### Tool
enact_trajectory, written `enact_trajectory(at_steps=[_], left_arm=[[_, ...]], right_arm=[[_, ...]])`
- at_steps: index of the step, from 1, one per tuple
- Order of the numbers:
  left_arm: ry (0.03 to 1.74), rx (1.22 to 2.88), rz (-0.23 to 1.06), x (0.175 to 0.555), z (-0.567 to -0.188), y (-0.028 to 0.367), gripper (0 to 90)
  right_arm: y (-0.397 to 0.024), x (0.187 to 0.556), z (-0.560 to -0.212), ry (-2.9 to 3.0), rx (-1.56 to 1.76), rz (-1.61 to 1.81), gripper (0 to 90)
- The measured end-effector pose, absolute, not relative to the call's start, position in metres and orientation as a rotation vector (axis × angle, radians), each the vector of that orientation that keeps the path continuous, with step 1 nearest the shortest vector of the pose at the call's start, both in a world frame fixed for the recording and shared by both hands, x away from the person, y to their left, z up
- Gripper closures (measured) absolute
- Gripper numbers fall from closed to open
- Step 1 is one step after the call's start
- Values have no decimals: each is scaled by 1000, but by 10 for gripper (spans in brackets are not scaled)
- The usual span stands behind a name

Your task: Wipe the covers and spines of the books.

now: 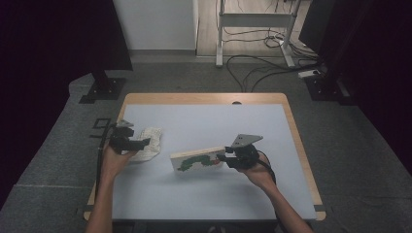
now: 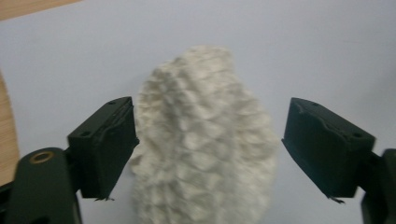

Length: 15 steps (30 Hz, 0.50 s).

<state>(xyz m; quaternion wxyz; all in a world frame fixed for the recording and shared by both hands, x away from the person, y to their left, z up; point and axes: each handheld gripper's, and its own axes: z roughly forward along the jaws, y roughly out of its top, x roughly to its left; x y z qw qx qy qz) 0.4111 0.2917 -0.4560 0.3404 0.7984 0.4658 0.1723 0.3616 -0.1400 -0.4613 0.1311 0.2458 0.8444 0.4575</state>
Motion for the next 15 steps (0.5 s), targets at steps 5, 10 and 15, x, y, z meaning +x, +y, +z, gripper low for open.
enact_trajectory(at_steps=[5,10,15], left_arm=[[1133,2109,420,394,-445,284,279],[1034,2121,388,374,-435,272,316],[931,2181,365,353,-435,253,322]], right_arm=[[-140,362,-461,2456,718,1332,603],[-141,362,-461,2462,723,1337,604],[-142,362,-461,2464,730,1343,605]])
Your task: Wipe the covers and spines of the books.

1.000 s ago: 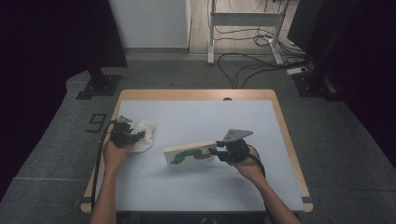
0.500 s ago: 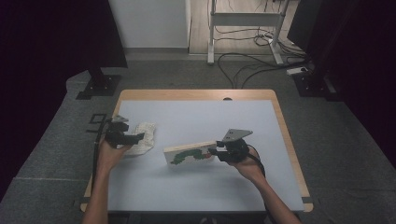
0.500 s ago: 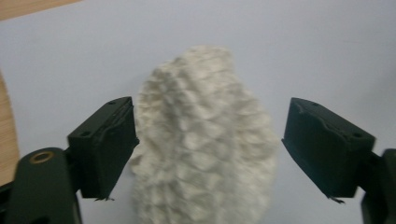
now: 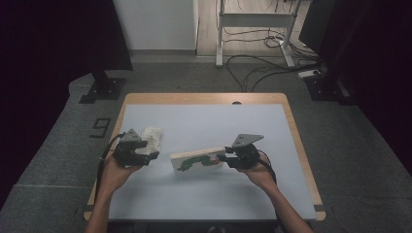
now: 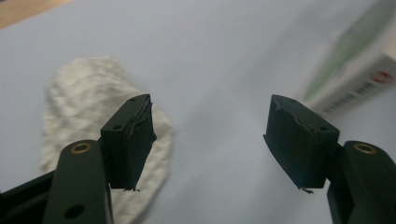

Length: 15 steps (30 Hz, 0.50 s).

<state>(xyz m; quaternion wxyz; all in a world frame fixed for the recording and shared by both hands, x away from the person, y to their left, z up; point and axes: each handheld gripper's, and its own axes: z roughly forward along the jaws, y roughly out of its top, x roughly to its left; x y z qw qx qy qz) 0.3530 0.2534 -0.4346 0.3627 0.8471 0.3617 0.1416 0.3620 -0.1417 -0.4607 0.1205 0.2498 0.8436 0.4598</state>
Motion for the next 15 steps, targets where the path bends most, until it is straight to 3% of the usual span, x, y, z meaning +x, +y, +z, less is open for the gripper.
enact_trajectory(at_steps=[9,15], left_arm=[[812,2213,270,332,-446,229,329],[777,2224,272,327,-449,214,329]], right_arm=[[-142,361,-460,2472,732,1339,604],[-142,359,-460,2475,728,1337,600]])
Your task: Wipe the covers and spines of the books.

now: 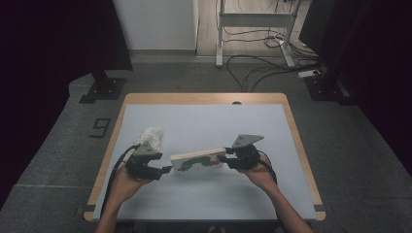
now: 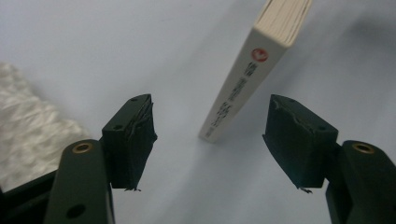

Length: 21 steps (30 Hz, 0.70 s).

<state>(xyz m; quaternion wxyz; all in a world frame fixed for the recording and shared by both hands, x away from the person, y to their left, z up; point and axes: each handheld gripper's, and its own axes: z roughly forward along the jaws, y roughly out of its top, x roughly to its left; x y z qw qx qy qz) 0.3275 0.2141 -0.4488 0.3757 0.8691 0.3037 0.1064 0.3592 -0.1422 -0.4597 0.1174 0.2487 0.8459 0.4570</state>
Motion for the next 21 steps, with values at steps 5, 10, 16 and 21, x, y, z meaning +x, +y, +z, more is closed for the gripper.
enact_trajectory(at_steps=[5,10,16,21], left_arm=[[774,2230,278,326,-451,207,331],[768,2225,286,321,-452,202,332],[772,2205,284,313,-451,199,333],[772,2199,275,307,-453,197,326]], right_arm=[[-144,356,-460,2483,722,1345,593],[-147,352,-460,2492,720,1357,576],[-153,347,-461,2507,744,1370,501],[-153,344,-463,2526,749,1362,446]])
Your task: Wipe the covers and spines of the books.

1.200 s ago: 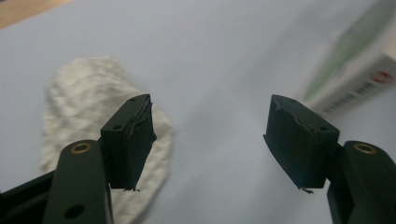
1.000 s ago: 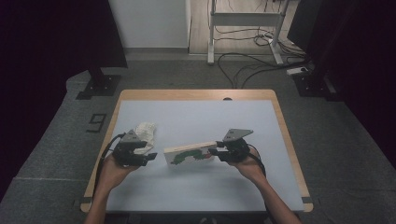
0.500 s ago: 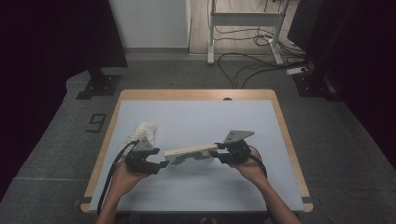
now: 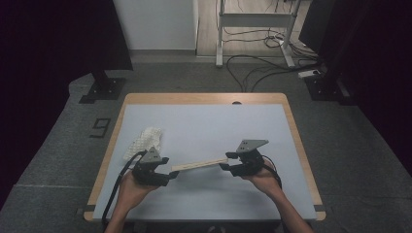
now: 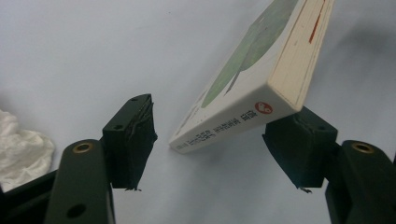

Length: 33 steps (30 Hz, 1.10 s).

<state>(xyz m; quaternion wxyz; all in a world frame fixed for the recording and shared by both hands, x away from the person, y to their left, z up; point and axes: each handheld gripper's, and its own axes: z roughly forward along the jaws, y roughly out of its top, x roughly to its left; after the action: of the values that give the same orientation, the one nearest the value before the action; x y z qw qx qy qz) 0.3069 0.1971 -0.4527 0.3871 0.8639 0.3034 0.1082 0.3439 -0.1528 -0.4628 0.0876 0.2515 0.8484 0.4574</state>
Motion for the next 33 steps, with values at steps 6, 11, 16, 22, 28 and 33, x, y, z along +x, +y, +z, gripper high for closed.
enact_trajectory(at_steps=[6,11,16,22,28,33], left_arm=[[757,2203,266,298,-456,194,310],[753,2216,252,290,-460,191,289],[761,2199,235,281,-464,189,281],[769,2208,220,274,-472,184,273],[774,2232,229,265,-481,180,261],[777,2234,226,260,-489,179,256]], right_arm=[[-153,338,-467,2550,770,1345,371],[-154,333,-472,2573,774,1324,358],[-155,327,-477,2580,775,1323,354],[-156,320,-484,2591,780,1321,350],[-157,313,-492,2605,773,1288,348],[-158,308,-500,2618,777,1280,350]])
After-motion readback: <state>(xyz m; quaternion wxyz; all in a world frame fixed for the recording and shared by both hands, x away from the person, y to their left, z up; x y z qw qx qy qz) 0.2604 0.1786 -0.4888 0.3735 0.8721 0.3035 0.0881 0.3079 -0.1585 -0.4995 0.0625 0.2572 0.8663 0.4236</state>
